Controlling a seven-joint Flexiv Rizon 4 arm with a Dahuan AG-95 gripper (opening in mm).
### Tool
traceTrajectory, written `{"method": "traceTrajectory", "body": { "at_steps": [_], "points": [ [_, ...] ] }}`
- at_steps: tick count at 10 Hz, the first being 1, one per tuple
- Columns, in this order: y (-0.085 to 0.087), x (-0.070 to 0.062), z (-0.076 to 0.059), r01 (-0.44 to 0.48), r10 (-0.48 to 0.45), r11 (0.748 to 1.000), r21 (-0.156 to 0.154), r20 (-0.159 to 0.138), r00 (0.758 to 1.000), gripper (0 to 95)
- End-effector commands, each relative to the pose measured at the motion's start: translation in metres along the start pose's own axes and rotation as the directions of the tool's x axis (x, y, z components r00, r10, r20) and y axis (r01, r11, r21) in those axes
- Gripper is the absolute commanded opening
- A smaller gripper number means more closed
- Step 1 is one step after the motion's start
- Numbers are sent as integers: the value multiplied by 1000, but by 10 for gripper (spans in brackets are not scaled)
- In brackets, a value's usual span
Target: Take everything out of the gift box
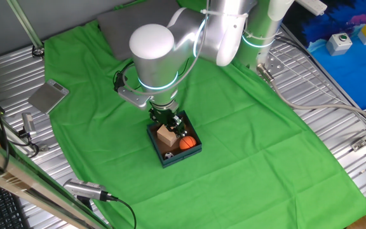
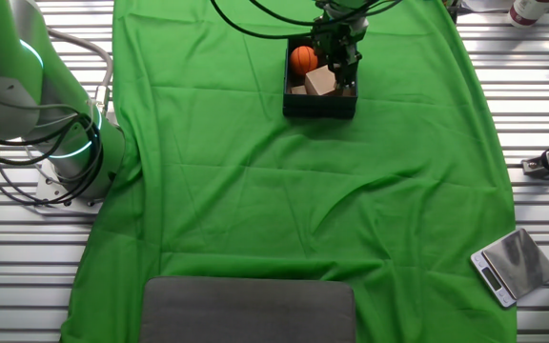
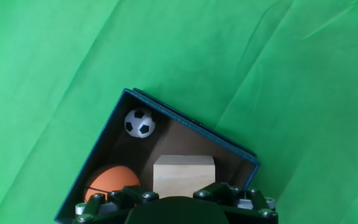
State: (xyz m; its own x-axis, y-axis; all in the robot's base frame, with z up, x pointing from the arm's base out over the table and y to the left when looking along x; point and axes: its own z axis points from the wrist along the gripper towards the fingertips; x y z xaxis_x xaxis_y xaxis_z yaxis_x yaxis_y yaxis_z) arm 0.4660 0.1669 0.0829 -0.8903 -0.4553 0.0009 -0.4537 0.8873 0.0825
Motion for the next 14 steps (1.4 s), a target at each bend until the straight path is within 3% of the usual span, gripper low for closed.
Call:
{"method": "traceTrajectory", "body": {
  "at_steps": [1,7,8,11,14],
  "points": [
    [0,0,0,0,0,1000,0,0,1000,760],
    [0,0,0,0,0,1000,0,0,1000,760],
    [-12,10,10,42,-42,999,27,16,999,760],
    [-11,12,0,42,-42,999,16,17,999,760],
    [-11,12,-1,44,-45,999,16,15,999,760]
  ]
}}
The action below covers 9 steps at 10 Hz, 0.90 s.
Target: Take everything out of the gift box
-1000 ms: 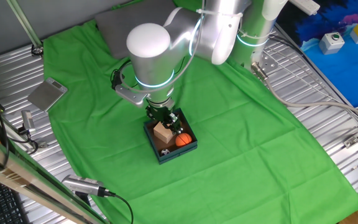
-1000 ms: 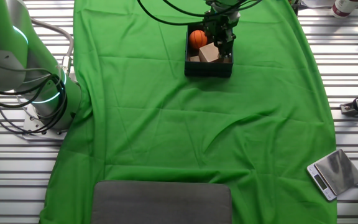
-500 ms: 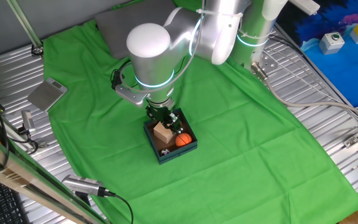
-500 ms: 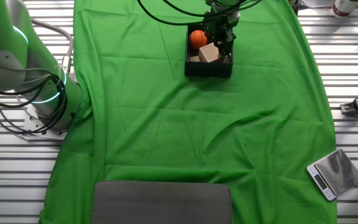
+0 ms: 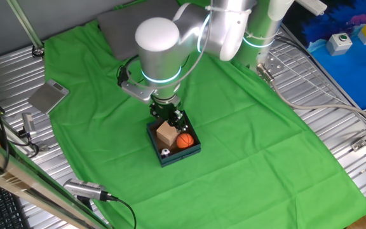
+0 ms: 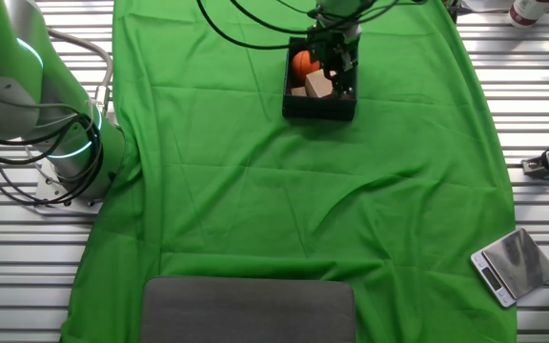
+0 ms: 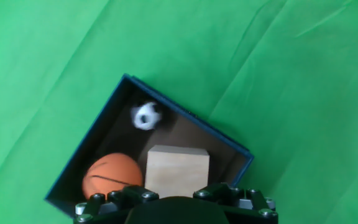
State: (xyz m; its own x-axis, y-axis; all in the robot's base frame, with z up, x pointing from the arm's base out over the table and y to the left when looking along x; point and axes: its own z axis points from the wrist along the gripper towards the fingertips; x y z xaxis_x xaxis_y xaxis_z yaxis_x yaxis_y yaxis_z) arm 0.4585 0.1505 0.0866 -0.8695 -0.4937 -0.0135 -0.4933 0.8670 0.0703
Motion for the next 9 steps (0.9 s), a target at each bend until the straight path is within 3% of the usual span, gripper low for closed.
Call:
{"method": "traceTrajectory", "body": {
  "at_steps": [1,9],
  "points": [
    [0,-2,4,1,-1,1000,4,4,1000,760],
    [4,-8,8,-7,7,1000,6,3,1000,760]
  ]
}}
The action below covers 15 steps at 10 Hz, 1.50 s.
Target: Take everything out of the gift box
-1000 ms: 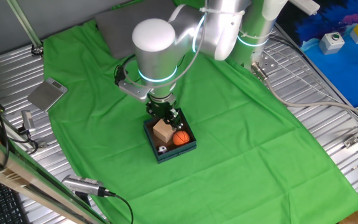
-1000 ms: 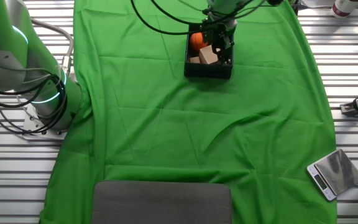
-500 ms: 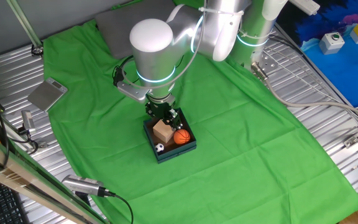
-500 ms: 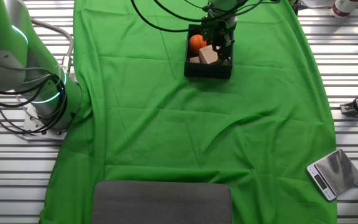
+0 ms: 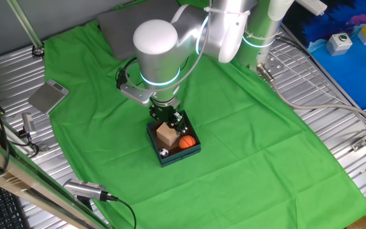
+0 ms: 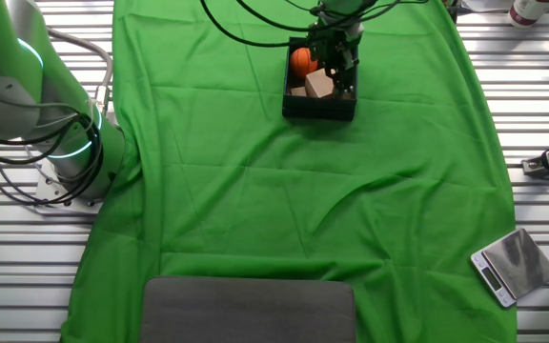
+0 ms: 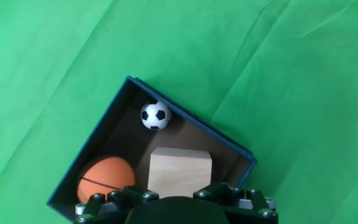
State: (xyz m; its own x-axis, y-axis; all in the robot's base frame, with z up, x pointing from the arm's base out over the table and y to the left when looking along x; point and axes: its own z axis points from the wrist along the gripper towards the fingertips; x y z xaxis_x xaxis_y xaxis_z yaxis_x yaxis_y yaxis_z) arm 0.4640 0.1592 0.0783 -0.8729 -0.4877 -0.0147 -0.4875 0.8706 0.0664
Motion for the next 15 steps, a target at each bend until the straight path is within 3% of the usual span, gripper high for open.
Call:
{"method": "traceTrajectory", "body": {
  "at_steps": [1,13,15],
  "points": [
    [0,0,0,-1,1,1000,2,2,1000,760],
    [-4,-1,25,-24,24,1000,13,4,1000,760],
    [-7,1,29,-36,36,999,12,6,999,380]
  ]
}}
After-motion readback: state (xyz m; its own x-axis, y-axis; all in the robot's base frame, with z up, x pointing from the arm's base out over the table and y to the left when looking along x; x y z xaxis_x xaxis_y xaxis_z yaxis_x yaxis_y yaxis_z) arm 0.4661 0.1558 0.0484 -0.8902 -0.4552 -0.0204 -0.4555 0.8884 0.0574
